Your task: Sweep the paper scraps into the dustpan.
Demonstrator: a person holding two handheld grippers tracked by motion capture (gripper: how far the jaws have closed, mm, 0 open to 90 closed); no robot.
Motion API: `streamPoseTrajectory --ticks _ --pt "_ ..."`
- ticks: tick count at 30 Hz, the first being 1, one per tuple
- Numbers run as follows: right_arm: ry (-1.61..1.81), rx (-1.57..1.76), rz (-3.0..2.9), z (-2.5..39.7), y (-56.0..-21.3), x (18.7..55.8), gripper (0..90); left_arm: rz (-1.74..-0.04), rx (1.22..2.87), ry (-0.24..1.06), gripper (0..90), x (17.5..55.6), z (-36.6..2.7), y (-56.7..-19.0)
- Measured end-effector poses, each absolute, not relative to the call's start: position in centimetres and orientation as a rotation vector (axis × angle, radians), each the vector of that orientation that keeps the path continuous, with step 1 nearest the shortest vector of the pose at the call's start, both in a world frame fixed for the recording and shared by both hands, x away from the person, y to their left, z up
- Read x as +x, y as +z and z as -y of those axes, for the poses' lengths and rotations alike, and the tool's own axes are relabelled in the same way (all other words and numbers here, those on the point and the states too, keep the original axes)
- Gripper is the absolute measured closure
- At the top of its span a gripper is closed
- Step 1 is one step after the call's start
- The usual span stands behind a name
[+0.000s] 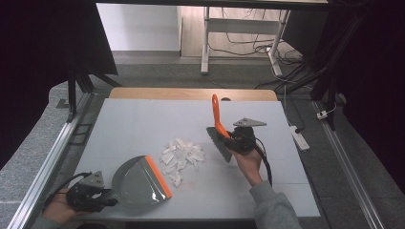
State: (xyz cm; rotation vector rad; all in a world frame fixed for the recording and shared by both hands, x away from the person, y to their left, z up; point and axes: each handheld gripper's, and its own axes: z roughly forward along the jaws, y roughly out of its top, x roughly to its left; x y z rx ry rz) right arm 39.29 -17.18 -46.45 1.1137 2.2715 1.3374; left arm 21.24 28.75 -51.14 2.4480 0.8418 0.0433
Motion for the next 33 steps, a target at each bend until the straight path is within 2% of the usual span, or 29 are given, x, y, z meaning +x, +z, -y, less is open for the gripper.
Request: streamPoseTrajectory --ticks 11,33 --pt "1.230 1.174 -2.294 14.2 -47.5 42.0 69.7 -0.854 2.442 0.034 61.4 21.6 -28.3 -51.4" --pt "1.149 1.105 -2.364 9.9 -48.5 42.2 69.8 -0.888 2.423 0.026 61.3 21.9 -27.9 -51.5"
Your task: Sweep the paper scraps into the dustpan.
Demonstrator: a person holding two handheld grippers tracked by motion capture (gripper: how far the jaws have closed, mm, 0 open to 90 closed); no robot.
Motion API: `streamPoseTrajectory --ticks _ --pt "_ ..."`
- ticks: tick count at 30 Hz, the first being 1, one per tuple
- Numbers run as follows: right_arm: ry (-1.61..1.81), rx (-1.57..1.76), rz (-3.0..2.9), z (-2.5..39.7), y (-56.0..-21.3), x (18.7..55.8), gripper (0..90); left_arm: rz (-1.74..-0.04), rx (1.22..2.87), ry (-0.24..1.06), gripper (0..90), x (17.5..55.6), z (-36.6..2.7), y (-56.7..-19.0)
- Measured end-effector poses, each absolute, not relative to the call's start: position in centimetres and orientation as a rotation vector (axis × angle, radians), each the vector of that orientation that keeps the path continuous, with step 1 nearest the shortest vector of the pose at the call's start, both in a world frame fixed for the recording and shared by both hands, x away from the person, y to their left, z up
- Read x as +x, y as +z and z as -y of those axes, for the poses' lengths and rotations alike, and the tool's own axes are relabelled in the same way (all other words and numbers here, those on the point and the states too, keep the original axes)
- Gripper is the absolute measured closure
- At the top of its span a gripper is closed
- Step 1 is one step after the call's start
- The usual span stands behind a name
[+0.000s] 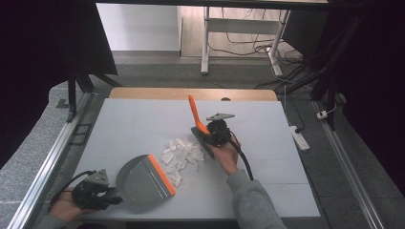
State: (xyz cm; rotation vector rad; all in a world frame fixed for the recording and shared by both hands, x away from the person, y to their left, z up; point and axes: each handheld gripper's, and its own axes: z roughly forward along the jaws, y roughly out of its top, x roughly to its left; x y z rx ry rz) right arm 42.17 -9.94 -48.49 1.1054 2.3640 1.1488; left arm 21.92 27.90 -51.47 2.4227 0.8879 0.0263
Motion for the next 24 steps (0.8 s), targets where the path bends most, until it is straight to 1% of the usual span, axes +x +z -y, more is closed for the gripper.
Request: streamPoseTrajectory --ticks 12,24 --pt "1.121 0.981 -2.459 6.5 -48.9 40.3 69.8 -0.901 2.412 0.020 61.3 22.0 -27.7 -51.5" --pt "1.132 0.897 -2.526 4.2 -49.0 38.7 69.8 -0.903 2.405 0.010 61.4 22.1 -27.5 -51.6"
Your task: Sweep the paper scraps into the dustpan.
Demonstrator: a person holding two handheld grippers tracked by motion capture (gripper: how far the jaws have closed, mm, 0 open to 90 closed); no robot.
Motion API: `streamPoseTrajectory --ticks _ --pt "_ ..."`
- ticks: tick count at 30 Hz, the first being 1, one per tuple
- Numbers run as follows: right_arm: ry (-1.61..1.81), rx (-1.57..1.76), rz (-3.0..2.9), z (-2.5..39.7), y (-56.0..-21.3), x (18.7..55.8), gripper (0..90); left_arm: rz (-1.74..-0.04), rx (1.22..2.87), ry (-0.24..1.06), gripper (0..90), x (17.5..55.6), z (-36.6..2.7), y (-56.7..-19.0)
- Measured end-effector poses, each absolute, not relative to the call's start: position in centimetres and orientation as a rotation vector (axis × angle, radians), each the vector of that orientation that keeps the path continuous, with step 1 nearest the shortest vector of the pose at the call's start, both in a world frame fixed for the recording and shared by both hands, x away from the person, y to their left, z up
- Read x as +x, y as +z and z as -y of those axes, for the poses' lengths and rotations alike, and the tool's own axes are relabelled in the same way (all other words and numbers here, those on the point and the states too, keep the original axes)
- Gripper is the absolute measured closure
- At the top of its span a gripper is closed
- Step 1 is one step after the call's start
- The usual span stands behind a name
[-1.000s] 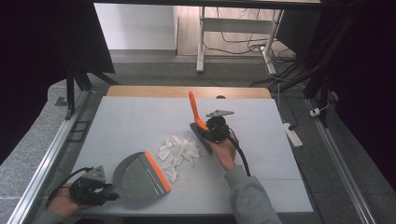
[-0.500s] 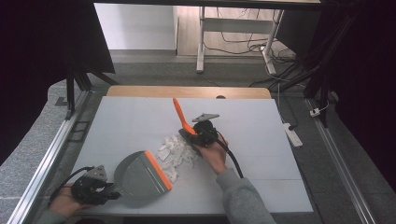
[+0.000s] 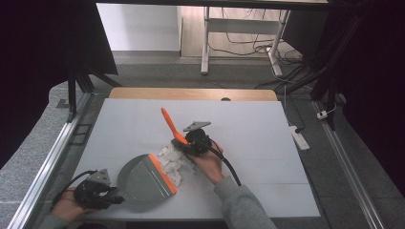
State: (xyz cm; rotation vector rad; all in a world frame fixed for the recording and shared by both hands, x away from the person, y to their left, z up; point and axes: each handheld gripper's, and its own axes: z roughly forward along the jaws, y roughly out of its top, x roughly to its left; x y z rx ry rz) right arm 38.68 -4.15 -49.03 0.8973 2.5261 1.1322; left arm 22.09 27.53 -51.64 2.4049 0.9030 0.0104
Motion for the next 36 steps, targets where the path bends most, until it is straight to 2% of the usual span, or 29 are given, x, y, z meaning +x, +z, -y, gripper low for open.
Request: streamPoseTrajectory --ticks 21,29,36 --pt "1.316 0.743 -2.652 0.0 -48.6 34.8 69.8 -0.900 2.406 0.004 61.3 22.1 -27.6 -51.7" --pt "1.375 0.773 -2.544 2.0 -46.5 35.4 69.7 -0.902 2.406 0.002 61.3 22.1 -27.5 -51.7" --pt "1.335 0.846 -2.470 3.9 -46.1 37.1 69.7 -0.902 2.405 0.002 61.3 22.1 -27.5 -51.7"
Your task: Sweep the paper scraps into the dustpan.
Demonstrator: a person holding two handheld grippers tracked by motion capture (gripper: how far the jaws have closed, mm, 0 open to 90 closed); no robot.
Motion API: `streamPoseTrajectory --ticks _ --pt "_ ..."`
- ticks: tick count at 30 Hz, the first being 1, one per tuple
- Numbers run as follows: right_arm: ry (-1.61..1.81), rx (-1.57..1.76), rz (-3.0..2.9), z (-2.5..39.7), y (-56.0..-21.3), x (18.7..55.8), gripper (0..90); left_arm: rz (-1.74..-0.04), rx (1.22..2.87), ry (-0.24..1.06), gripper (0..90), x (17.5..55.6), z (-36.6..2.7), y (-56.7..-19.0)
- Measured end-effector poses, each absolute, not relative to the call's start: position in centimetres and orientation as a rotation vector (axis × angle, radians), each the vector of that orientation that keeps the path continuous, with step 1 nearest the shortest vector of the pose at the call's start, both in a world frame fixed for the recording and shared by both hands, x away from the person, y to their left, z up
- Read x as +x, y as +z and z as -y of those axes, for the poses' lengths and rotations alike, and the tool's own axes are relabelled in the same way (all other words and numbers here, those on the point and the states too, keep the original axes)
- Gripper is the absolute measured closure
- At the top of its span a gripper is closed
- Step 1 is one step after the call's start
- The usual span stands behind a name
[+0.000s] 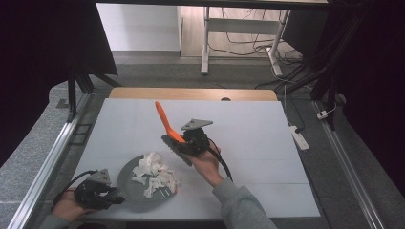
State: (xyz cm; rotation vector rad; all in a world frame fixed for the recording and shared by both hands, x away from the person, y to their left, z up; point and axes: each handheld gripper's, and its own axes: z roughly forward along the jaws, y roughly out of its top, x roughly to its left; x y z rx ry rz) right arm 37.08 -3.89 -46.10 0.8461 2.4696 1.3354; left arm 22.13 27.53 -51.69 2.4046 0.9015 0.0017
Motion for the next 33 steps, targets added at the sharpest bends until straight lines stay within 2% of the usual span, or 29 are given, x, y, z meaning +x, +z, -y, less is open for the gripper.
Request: streamPoseTrajectory --ticks 17,33 --pt "1.250 0.882 -2.510 3.4 -48.1 37.7 69.7 -0.907 2.404 0.001 61.3 22.2 -27.3 -51.7" --pt "1.269 0.817 -2.628 -0.2 -49.5 35.8 69.8 -0.907 2.406 0.003 61.4 22.2 -27.2 -51.6"
